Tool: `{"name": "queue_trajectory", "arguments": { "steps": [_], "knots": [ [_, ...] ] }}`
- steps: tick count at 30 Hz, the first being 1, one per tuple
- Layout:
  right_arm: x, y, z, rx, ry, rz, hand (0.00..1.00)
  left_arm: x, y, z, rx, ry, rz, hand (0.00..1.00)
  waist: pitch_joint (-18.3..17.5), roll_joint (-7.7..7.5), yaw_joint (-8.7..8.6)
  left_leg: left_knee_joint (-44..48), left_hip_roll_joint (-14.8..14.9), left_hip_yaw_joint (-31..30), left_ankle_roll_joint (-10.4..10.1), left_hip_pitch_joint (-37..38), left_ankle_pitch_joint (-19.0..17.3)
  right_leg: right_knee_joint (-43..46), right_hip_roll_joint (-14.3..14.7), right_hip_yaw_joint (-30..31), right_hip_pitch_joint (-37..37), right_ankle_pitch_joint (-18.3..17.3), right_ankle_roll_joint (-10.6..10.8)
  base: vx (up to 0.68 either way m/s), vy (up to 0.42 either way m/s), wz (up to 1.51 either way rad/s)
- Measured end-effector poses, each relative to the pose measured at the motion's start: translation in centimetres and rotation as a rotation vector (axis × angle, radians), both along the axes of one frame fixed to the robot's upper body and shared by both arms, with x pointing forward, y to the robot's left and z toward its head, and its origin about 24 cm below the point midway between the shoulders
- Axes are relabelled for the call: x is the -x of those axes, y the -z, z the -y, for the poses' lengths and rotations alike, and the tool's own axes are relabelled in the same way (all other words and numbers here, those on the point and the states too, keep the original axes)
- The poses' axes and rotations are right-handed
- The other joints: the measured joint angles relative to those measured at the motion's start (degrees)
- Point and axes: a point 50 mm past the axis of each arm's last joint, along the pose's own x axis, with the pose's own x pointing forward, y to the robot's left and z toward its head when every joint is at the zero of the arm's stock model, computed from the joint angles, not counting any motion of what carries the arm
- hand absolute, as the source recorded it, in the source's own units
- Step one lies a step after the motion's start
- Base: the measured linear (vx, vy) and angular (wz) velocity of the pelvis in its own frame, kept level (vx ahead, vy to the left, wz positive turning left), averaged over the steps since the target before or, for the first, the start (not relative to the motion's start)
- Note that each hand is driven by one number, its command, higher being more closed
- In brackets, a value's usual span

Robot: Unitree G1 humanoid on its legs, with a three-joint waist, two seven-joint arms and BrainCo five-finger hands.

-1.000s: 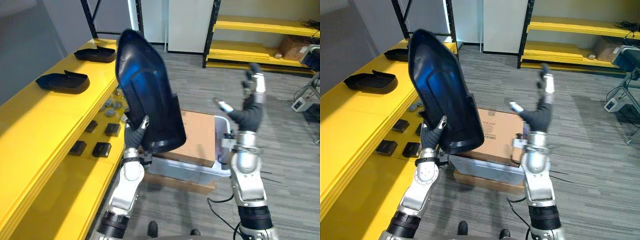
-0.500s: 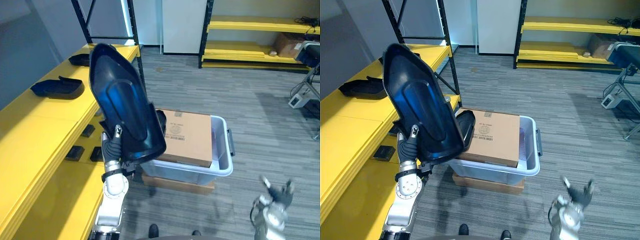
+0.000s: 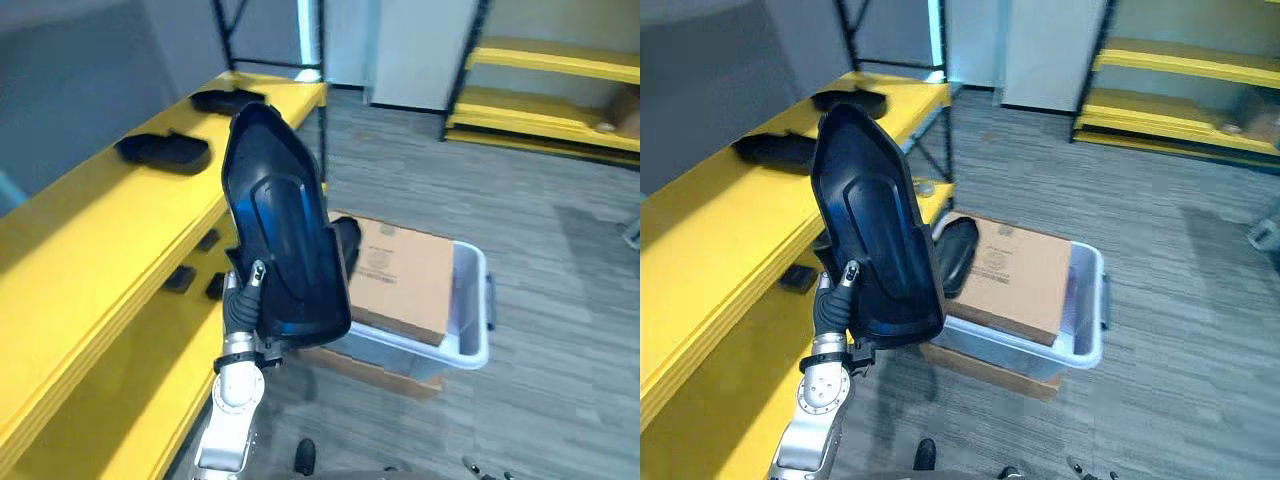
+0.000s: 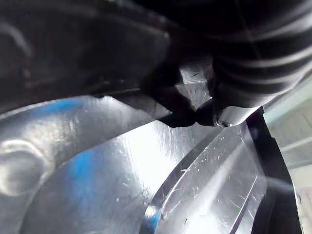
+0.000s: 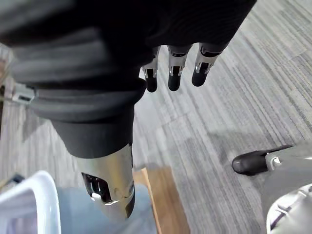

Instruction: Walk over and take plastic housings, then place them on the shelf

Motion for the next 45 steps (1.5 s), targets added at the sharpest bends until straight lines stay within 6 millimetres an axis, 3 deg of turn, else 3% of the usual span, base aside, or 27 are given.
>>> {"name": "queue_trajectory", "arguments": {
  "steps": [1, 2, 3, 4, 7, 9, 12, 13, 14, 15, 16, 18, 22, 25, 26, 27, 28, 30, 31, 33, 36, 41, 45],
  "knots": [
    [-0.5, -0.1, -0.3, -0.004, -0.006, 0.018, 0.00, 0.0, -0.2, 0.0, 0.008, 0.002, 0.010, 1.00, 0.6, -1.34, 0.15, 1.6, -0.3, 0.9, 0.7, -0.9, -0.5, 0.8, -1.5, -1.9, -0.1, -0.8, -0.1, 0.01, 0.074, 1.82],
    [-1.3, -0.4, -0.2, 0.005, -0.019, 0.045, 0.00, 0.0, -0.5, 0.0, 0.025, 0.000, 0.024, 1.00, 0.8, -0.85, 0.65, 6.9, -0.4, 4.1, 2.6, -3.5, -1.8, 2.7, -3.1, -4.4, 0.3, -2.1, 0.2, 0.09, 0.072, 1.40],
    [-2.8, -1.0, 0.0, 0.023, -0.048, 0.091, 0.00, 0.1, -0.8, 0.1, 0.050, -0.007, 0.038, 1.00, 1.0, 0.24, 0.59, 11.6, 1.4, 8.8, 3.9, -4.5, -3.3, 6.2, -3.9, -7.5, 1.3, -3.8, 1.3, 0.10, 0.040, 1.62],
    [-3.8, -1.3, -0.4, 0.022, -0.072, 0.122, 0.00, 0.2, -0.9, 0.1, 0.063, -0.005, 0.044, 1.00, 1.0, -0.60, 0.58, 12.4, 1.2, 12.3, 4.8, -4.5, -3.9, 8.9, -6.2, -9.4, 2.6, -5.0, 2.0, 0.10, 0.029, 1.29],
    [-6.0, -2.0, -1.8, 0.005, -0.145, 0.200, 0.00, 0.4, -1.1, 0.5, 0.088, 0.002, 0.064, 1.00, 1.0, -1.10, 1.32, 14.7, 3.2, 22.1, 6.5, -4.4, -6.4, 7.0, -6.9, -13.8, 6.3, -4.6, 3.6, 0.11, 0.030, 0.83],
    [-6.6, -2.1, -2.7, -0.016, -0.169, 0.218, 0.00, 0.4, -1.1, 0.5, 0.097, 0.002, 0.065, 1.00, 0.9, -1.37, 3.24, 17.2, 2.7, 21.8, 6.2, -5.1, -7.9, 6.0, -7.0, -14.2, 7.3, -3.9, 4.4, 0.18, 0.063, 0.23],
    [-6.9, -2.1, -3.6, -0.032, -0.216, 0.218, 0.00, 0.4, -1.1, 0.7, 0.107, 0.026, 0.063, 1.00, 1.3, -2.27, 3.31, 21.7, 0.2, 19.4, 6.5, -5.6, -12.0, 8.6, -9.4, -14.5, 9.8, -3.9, 4.3, 0.19, 0.128, 0.53],
    [-6.9, -2.1, -3.7, -0.031, -0.222, 0.216, 0.00, 0.4, -1.1, 0.8, 0.111, 0.032, 0.063, 1.00, 1.3, -2.35, 3.32, 22.9, -0.1, 19.0, 6.7, -5.5, -12.9, 11.1, -10.5, -13.4, 9.7, -4.1, 3.7, 0.17, 0.124, 0.37],
    [-6.8, -2.0, -3.6, -0.029, -0.224, 0.210, 0.00, 0.4, -1.1, 0.8, 0.110, 0.035, 0.062, 1.00, 1.5, -2.56, 3.31, 24.9, -0.7, 18.0, 7.3, -4.4, -14.9, 18.5, -12.8, -8.5, 8.0, -4.2, -1.8, 0.20, 0.150, 0.32],
    [-6.8, -2.0, -3.7, -0.034, -0.232, 0.204, 0.00, 0.4, -1.0, 0.7, 0.109, 0.032, 0.062, 1.00, 1.6, -2.71, 3.32, 25.4, -0.9, 16.8, 6.9, -2.7, -16.5, 25.7, -13.3, 0.1, 4.1, -5.7, -4.8, 0.19, 0.147, 0.31],
    [-6.9, -2.0, -3.9, -0.038, -0.246, 0.202, 0.00, 0.4, -1.1, 0.7, 0.110, 0.030, 0.063, 1.00, 1.6, -2.73, 3.25, 25.3, -0.8, 16.1, 6.6, -1.9, -16.9, 27.8, -12.2, 4.6, 2.4, -6.7, -3.6, 0.17, 0.128, 0.44],
    [-6.9, -1.9, -4.2, -0.042, -0.256, 0.199, 0.00, 0.3, -1.2, 1.2, 0.112, 0.051, 0.069, 1.00, 1.4, -3.14, 3.19, 23.2, -0.9, 13.5, 6.3, 1.0, -17.1, 28.6, -7.5, 15.4, -3.7, -9.5, 0.7, 0.17, 0.083, 0.57],
    [-6.4, -1.7, -4.3, -0.046, -0.252, 0.185, 0.00, -0.4, -1.0, 2.3, 0.096, 0.104, 0.063, 1.00, 0.9, -4.47, 2.57, 20.8, -2.8, 7.7, 5.7, 4.8, -17.2, 18.2, -2.4, 22.6, -10.1, -9.7, 1.5, 0.22, -0.027, 0.78],
    [-5.4, -1.3, -4.4, -0.054, -0.258, 0.152, 0.00, -0.6, -0.8, 3.0, 0.094, 0.132, 0.057, 1.00, 0.4, -5.43, 1.49, 19.9, -4.7, 2.6, 4.4, 6.6, -18.0, 11.9, -1.4, 24.7, -11.6, -8.1, 1.1, 0.20, -0.168, 1.03],
    [-5.3, -1.3, -4.4, -0.054, -0.258, 0.151, 0.00, -0.6, -0.8, 3.0, 0.094, 0.134, 0.058, 1.00, 0.4, -5.53, 1.48, 19.9, -4.8, 2.4, 4.3, 6.6, -18.1, 11.7, -1.5, 24.7, -11.7, -7.9, 1.0, 0.17, -0.203, 0.81],
    [-4.7, -0.9, -4.7, -0.064, -0.262, 0.126, 0.00, -0.5, -0.9, 3.4, 0.096, 0.150, 0.060, 1.00, -0.4, -6.96, 1.38, 19.6, -5.7, 1.0, 3.6, 6.6, -18.8, 9.6, -2.1, 24.1, -11.6, -4.0, 0.4, 0.26, -0.293, 0.92],
    [-4.4, -0.7, -4.9, -0.074, -0.260, 0.109, 0.00, -0.5, -0.6, 3.8, 0.099, 0.164, 0.052, 1.00, -0.7, -7.14, 1.51, 20.0, -4.5, 0.2, 2.5, 6.5, -19.8, 8.7, -1.9, 21.8, -10.1, -0.4, 0.4, 0.27, -0.317, 1.08],
    [-4.6, -0.7, -4.9, -0.076, -0.260, 0.114, 0.00, -0.6, -0.4, 3.9, 0.097, 0.170, 0.039, 1.00, -1.2, -5.83, 1.74, 20.0, -0.8, 1.9, -0.2, 5.3, -18.9, 7.6, -0.4, 17.8, -9.1, -1.1, -1.1, 0.30, -0.346, 0.77],
    [-5.2, -0.9, -5.1, -0.077, -0.263, 0.131, 0.00, -0.6, -0.2, 4.0, 0.097, 0.173, 0.032, 1.00, -1.2, -5.81, 1.51, 18.8, 0.0, 2.6, -2.7, 5.4, -17.3, 6.9, -0.2, 16.2, -8.6, -1.3, -1.4, 0.25, -0.256, 0.61],
    [-5.3, -0.9, -5.0, -0.075, -0.259, 0.136, 0.00, -0.6, 0.0, 4.4, 0.101, 0.190, 0.022, 1.00, -1.2, -5.82, 1.31, 16.4, 1.2, 3.8, -4.8, 6.8, -15.8, 5.1, 0.4, 14.0, -5.8, -1.4, -1.8, 0.23, -0.202, 0.64],
    [-5.4, -1.0, -4.8, -0.068, -0.251, 0.147, 0.00, -0.6, -0.1, 4.8, 0.100, 0.206, 0.025, 1.00, -1.7, -5.96, 1.59, 13.7, 2.7, 4.9, -4.5, 8.3, -14.7, 2.8, 2.0, 12.3, -3.0, -1.6, -2.2, 0.17, -0.133, 0.40],
    [-4.9, -1.0, -4.1, -0.054, -0.223, 0.139, 0.00, -1.1, 0.6, 4.9, 0.088, 0.209, -0.005, 1.00, -2.9, -6.40, 1.65, 12.0, 2.7, 5.0, -4.4, 10.1, -13.7, -0.1, 2.6, 11.7, -0.1, -1.5, -2.4, 0.13, -0.043, 0.23],
    [-4.6, -0.7, -4.1, -0.058, -0.226, 0.119, 0.00, -1.3, 1.4, 4.7, 0.060, 0.205, -0.037, 1.00, -4.4, -6.55, 1.58, 10.2, 3.2, 6.7, -4.3, 11.3, -12.3, -3.2, 3.7, 13.5, 0.9, 1.0, -4.1, 0.07, 0.015, -0.11]
  ]
}}
